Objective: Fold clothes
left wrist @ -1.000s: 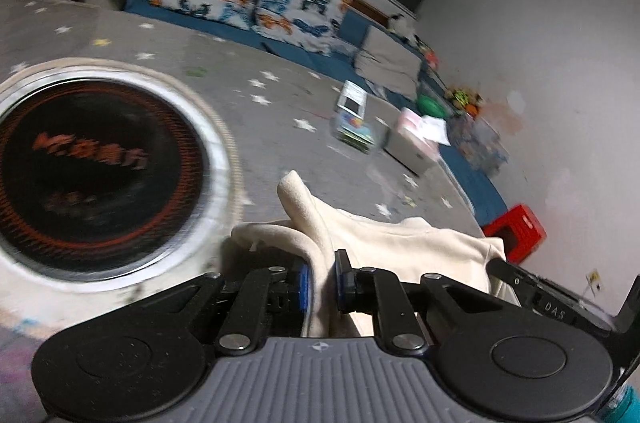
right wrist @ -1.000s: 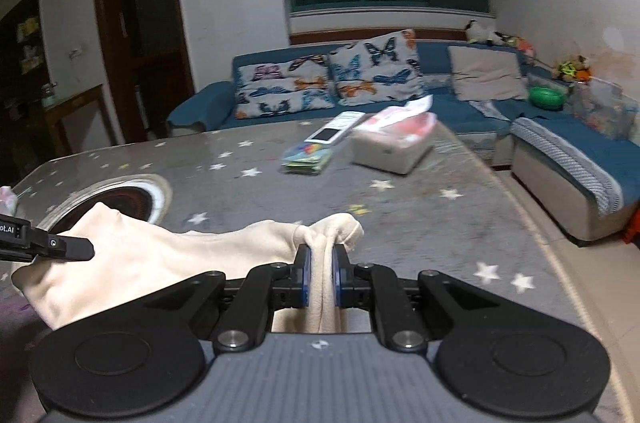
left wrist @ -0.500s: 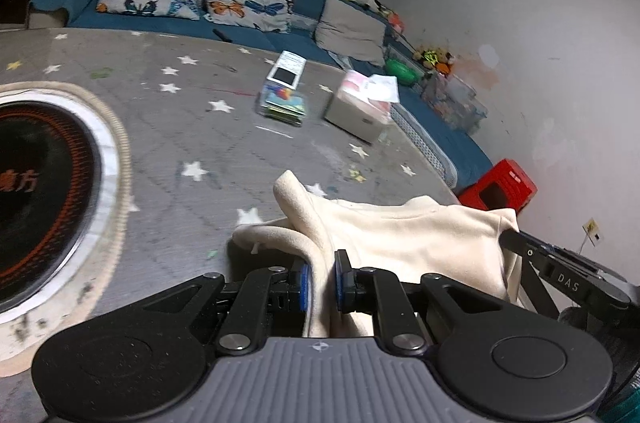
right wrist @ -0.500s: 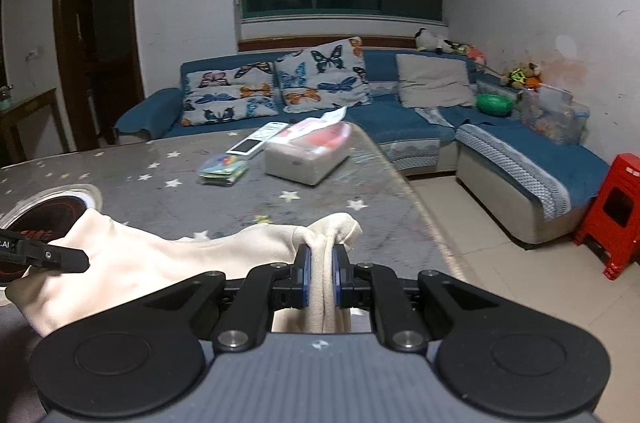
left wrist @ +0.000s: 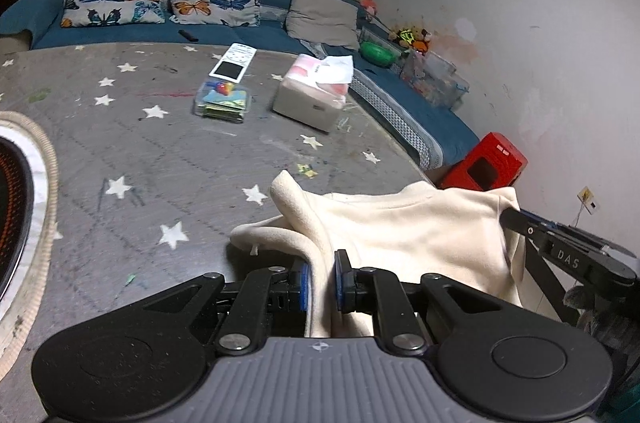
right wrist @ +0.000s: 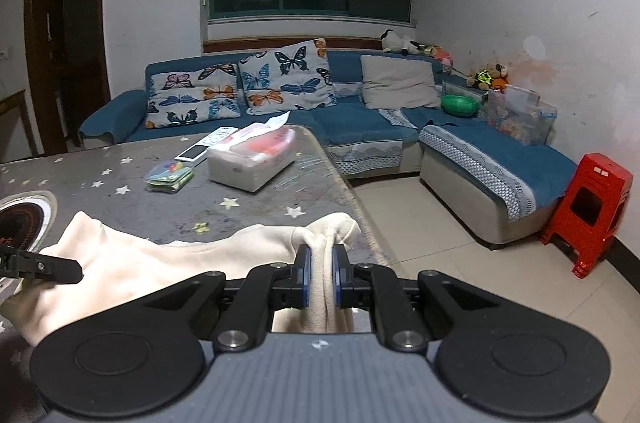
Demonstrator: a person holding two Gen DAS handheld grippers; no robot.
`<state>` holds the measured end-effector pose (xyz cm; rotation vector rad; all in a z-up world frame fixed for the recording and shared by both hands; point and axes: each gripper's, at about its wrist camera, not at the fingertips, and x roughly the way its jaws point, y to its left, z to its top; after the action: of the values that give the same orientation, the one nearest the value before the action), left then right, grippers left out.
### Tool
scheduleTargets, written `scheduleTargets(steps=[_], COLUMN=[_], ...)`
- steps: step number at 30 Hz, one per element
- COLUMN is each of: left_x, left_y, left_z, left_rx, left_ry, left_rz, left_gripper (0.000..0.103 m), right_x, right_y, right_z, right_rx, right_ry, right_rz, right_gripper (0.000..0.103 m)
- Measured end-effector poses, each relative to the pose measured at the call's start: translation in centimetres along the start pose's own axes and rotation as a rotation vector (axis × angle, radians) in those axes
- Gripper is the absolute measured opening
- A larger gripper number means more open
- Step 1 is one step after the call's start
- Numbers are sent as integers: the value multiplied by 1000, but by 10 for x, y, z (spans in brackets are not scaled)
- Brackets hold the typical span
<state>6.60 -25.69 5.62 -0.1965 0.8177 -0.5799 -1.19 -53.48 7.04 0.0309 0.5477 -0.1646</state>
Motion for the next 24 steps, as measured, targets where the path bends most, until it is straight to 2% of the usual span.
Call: scheduleTargets(steps=[9,24], left_x=[18,31], left_y=[-11,-2], left_z=[1,-12], left_rx=[37,44], left_ry=[28,97], left_rz=[8,18], left_gripper=[14,14], right_x=[14,39], right_y=[-11,-18], right_z=[1,-16], right_rx=[10,3], right_ry=[19,94], right_rz=[-32,-56], right_gripper=[10,10])
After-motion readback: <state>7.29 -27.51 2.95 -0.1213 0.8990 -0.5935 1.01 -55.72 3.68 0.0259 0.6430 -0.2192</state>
